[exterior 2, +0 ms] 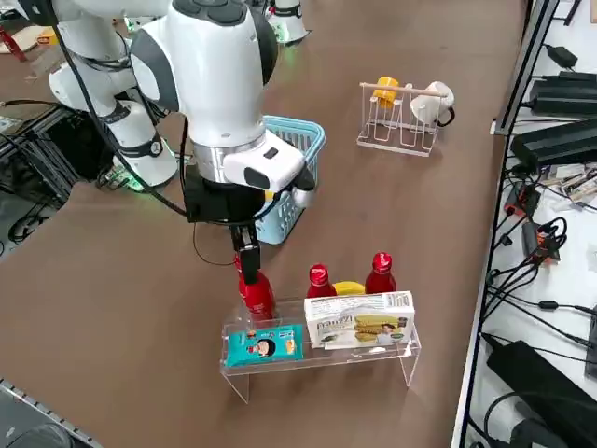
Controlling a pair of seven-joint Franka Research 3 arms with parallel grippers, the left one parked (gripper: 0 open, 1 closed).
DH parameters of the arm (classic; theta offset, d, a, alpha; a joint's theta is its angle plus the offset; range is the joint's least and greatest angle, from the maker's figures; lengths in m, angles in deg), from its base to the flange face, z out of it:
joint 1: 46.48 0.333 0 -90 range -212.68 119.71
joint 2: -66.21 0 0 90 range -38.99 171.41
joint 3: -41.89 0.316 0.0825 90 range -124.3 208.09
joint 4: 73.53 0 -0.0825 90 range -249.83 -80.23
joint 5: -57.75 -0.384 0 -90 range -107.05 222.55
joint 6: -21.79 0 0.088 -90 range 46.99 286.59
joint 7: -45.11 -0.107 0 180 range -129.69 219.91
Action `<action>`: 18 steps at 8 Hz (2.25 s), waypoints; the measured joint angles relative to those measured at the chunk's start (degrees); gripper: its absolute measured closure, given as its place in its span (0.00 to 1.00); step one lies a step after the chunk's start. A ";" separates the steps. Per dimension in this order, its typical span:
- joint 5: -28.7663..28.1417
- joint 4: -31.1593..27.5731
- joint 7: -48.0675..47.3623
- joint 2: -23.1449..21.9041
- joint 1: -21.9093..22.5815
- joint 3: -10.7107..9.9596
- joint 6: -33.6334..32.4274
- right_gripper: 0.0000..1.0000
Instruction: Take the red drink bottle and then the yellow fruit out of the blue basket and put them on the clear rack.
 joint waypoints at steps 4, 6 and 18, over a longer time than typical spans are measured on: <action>0.00 0.17 0.03 1.07 -0.34 0.00 0.23 0.52; 0.00 2.49 0.03 0.95 -0.35 0.28 0.21 0.11; -8.38 -34.09 -51.10 -32.47 18.96 2.30 -3.43 0.00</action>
